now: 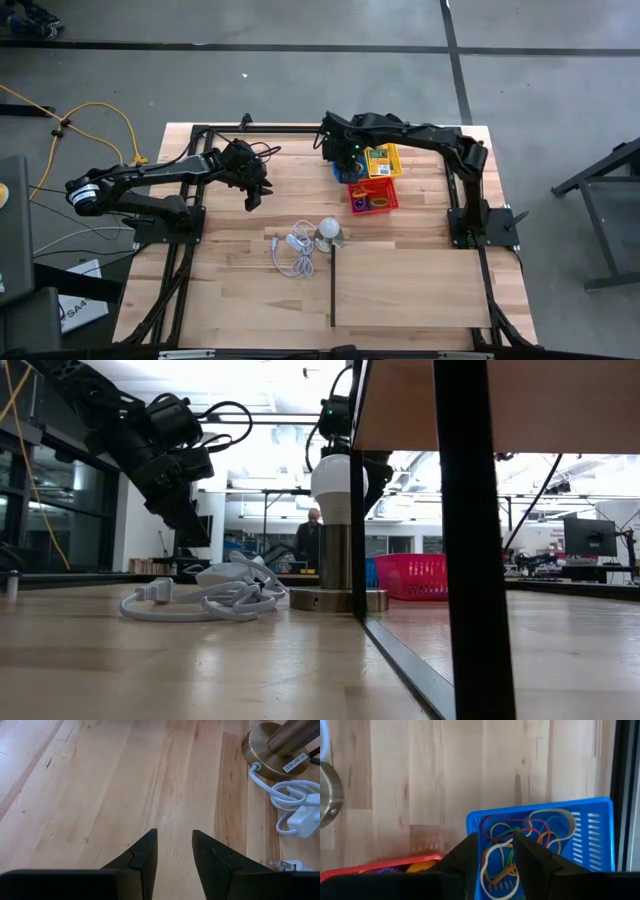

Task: Pick & Place Office Desk Supplies
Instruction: Put the blue bin with the rubber bands on the shelf

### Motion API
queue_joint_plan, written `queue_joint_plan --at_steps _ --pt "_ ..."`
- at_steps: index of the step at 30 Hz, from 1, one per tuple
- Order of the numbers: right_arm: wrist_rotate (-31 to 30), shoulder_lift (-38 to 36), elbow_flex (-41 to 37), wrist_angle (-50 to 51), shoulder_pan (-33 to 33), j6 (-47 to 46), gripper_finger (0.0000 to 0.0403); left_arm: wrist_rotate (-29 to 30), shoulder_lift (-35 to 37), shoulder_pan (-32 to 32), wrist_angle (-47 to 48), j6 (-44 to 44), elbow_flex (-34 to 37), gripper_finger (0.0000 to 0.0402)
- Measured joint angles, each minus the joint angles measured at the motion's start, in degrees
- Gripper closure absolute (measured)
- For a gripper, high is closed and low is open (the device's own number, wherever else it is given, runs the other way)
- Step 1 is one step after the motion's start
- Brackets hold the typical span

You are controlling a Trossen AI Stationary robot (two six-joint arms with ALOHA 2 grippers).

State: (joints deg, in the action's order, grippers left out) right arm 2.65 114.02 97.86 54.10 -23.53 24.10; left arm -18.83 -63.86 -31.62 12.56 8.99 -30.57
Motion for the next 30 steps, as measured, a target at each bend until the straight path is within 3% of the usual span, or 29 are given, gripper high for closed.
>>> queue_joint_plan --at_steps 6,30 --pt "-1.4 -0.1 -2.6 -0.4 0.3 -3.4 0.0293 0.0 0.0 0.0 0.0 0.0 0.0 0.0284" --pt "-3.2 -0.1 -9.7 -7.3 1.8 -3.1 0.0293 0.0 0.0 0.0 0.0 0.0 0.0 0.0284"
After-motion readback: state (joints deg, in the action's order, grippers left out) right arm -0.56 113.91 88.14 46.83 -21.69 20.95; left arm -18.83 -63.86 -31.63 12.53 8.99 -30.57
